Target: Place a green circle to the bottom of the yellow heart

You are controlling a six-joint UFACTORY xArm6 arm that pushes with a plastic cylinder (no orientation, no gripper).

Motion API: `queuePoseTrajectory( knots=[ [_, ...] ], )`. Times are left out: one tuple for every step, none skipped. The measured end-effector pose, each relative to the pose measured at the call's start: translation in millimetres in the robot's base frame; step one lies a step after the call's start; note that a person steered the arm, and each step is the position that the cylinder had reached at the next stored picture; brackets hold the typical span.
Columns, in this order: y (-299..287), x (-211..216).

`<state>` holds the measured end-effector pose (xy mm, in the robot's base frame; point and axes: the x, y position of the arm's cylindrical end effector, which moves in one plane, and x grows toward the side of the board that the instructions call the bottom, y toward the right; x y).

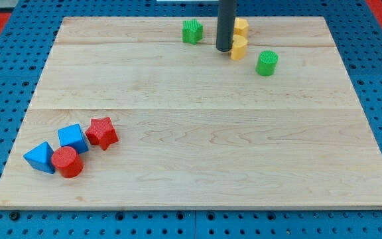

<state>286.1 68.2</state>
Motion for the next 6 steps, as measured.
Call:
queuePoseTrajectory(
  knots=[
    [-23, 37],
    [21, 124],
    [106, 116],
    [130, 59],
    [138, 35],
    [108, 54]
  ],
)
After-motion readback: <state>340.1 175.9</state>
